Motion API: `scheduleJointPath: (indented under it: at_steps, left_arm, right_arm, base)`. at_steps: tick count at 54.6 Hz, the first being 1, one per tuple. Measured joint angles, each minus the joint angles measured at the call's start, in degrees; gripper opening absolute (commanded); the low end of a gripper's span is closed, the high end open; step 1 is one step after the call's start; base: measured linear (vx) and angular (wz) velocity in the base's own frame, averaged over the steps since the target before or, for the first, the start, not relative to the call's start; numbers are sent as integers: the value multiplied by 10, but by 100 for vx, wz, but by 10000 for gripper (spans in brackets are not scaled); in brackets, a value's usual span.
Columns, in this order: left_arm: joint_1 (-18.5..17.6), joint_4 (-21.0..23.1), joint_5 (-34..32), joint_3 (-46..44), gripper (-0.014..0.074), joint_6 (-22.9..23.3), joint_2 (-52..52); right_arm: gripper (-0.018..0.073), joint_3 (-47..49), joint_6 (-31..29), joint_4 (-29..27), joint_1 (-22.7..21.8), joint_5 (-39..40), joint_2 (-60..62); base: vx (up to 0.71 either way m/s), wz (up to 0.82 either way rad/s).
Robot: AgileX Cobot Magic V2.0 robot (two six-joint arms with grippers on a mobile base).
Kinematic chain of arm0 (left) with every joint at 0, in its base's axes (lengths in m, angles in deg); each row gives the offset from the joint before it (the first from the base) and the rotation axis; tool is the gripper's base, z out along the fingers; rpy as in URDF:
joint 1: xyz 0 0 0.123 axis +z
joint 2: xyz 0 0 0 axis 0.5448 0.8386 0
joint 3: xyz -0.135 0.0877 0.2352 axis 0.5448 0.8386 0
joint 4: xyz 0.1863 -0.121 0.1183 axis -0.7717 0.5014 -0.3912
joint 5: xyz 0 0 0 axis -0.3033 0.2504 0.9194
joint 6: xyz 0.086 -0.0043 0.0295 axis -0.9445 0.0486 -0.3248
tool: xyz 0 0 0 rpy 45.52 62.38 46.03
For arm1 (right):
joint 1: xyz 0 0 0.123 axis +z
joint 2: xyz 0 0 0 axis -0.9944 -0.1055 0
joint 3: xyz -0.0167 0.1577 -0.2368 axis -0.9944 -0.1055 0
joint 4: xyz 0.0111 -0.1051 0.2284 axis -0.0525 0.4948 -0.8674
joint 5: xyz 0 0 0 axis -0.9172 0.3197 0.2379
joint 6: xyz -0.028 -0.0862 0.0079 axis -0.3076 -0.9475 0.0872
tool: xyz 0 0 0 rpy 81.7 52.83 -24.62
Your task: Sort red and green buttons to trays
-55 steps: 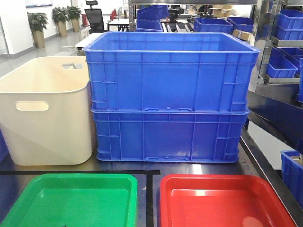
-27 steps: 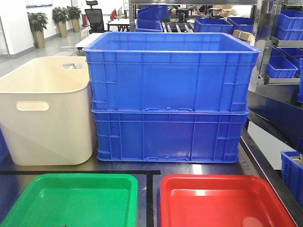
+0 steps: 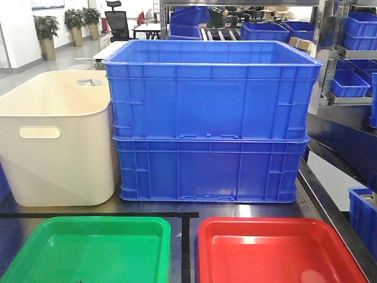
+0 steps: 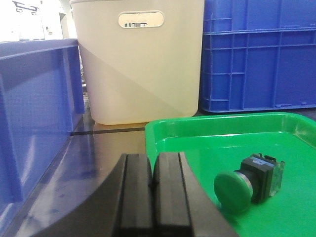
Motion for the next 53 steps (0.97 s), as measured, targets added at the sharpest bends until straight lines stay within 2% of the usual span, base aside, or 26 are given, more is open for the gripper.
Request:
scheduleJointPath:
  at_steps: [53]
  left_arm:
    - [0, 0, 0, 0, -6, 0, 0]
  right_arm:
    - [-9, 0, 1, -1, 0, -5, 0]
  base:
    - [0, 0]
